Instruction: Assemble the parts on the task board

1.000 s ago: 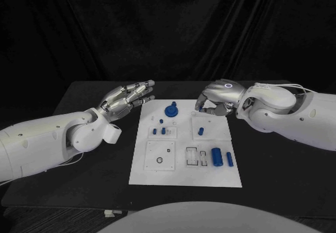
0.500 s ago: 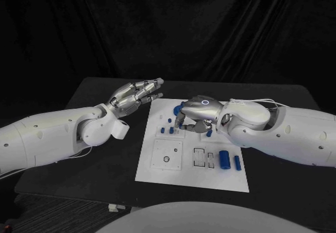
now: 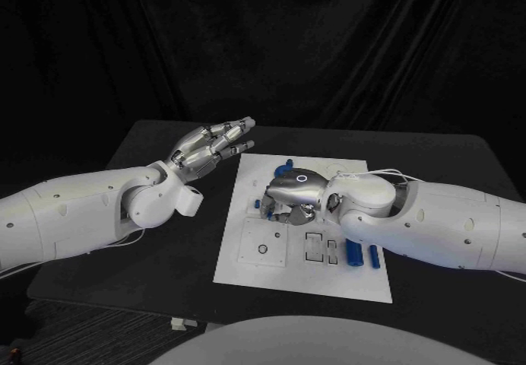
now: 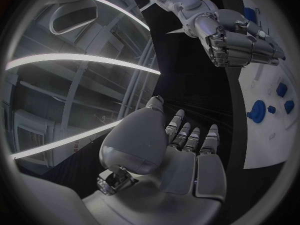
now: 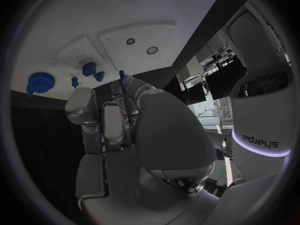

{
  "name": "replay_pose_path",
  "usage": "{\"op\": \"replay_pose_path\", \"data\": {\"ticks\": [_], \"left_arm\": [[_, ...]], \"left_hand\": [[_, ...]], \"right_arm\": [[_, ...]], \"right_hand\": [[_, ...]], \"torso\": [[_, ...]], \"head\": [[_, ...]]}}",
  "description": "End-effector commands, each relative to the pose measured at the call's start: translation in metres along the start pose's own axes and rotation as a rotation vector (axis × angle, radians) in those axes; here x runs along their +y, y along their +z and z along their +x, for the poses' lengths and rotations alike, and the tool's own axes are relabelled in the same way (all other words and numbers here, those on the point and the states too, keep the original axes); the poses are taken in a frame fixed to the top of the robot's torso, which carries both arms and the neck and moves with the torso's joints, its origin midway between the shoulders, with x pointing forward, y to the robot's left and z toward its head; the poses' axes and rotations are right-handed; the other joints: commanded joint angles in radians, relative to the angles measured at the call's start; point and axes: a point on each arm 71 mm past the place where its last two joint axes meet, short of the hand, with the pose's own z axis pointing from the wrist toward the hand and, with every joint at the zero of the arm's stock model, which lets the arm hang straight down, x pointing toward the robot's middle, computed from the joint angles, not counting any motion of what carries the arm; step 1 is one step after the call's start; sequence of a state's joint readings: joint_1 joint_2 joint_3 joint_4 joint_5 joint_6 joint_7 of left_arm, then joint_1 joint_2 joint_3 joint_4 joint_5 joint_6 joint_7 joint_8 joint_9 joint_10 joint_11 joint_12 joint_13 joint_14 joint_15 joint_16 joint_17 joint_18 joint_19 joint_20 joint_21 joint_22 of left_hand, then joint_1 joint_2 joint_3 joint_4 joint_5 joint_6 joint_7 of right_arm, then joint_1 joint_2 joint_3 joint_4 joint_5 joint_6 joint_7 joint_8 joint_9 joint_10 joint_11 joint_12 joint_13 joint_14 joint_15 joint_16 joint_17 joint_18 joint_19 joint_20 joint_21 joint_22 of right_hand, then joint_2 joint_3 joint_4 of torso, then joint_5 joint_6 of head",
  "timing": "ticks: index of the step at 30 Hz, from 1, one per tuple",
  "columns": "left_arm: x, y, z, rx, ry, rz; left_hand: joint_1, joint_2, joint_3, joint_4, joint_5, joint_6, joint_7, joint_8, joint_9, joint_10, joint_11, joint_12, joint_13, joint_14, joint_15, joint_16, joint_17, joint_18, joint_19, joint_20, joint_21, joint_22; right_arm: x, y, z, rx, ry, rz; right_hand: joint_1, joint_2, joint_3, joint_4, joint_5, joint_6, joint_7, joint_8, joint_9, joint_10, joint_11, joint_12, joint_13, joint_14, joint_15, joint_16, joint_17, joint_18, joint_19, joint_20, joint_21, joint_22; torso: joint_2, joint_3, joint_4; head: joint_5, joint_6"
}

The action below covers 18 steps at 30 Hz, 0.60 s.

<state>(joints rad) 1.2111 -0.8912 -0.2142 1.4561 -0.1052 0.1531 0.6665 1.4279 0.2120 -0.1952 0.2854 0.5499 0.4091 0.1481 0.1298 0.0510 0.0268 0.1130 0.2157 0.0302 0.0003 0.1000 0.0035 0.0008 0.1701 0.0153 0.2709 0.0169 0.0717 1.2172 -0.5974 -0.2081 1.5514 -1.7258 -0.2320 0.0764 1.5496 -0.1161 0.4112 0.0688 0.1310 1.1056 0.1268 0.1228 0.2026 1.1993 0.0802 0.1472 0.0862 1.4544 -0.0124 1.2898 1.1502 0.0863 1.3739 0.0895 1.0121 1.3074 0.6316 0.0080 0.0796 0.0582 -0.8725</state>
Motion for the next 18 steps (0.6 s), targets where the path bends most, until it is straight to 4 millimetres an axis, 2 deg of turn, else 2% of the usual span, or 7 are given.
{"op": "replay_pose_path", "data": {"ticks": [1,10,18], "left_arm": [[-0.002,0.000,0.001,-0.005,0.002,0.036],[-0.001,0.001,0.001,0.003,-0.003,0.022],[0.000,0.001,0.000,0.008,-0.007,0.007]], "left_hand": [[0.006,0.000,0.000,0.001,0.006,0.002,-0.006,0.004,-0.001,-0.005,0.000,-0.005,-0.001,0.000,-0.001,-0.004,-0.001,0.004,0.000,-0.007,-0.005,-0.001],[0.007,-0.001,0.000,0.001,0.006,-0.002,-0.003,0.003,-0.002,-0.007,0.004,-0.008,-0.002,0.000,0.007,-0.004,-0.001,0.006,0.000,-0.009,-0.004,-0.001],[0.004,0.000,-0.002,0.002,0.003,-0.005,0.001,0.003,-0.002,-0.009,0.009,-0.010,-0.002,0.000,0.015,-0.004,-0.001,0.008,0.001,-0.007,-0.004,0.001]], "right_arm": [[-0.001,0.000,0.005,0.028,0.004,0.006],[-0.001,-0.004,0.011,0.039,0.015,0.015],[0.000,-0.012,0.013,0.041,0.026,0.021]], "right_hand": [[-0.004,0.001,0.002,0.001,0.000,-0.007,0.003,-0.006,0.002,0.026,-0.017,0.004,0.002,-0.002,-0.002,-0.005,-0.002,0.016,-0.006,-0.001,-0.005,0.128],[-0.007,0.000,0.002,0.001,-0.002,-0.009,0.003,-0.008,0.001,0.028,-0.017,0.005,0.003,-0.002,-0.002,-0.005,-0.002,0.016,-0.007,0.000,-0.004,0.128],[-0.008,0.000,0.002,0.000,-0.003,-0.010,0.003,-0.009,0.001,0.029,-0.018,0.006,0.004,-0.004,-0.002,-0.008,-0.006,0.017,-0.008,0.000,-0.007,0.128]], "torso": [[0.000,0.0001,-0.0002],[0.000,0.0003,0.0000],[0.000,0.0001,-0.0002]], "head": [[0.002,0.000],[-0.001,0.000],[0.005,0.000]]}}
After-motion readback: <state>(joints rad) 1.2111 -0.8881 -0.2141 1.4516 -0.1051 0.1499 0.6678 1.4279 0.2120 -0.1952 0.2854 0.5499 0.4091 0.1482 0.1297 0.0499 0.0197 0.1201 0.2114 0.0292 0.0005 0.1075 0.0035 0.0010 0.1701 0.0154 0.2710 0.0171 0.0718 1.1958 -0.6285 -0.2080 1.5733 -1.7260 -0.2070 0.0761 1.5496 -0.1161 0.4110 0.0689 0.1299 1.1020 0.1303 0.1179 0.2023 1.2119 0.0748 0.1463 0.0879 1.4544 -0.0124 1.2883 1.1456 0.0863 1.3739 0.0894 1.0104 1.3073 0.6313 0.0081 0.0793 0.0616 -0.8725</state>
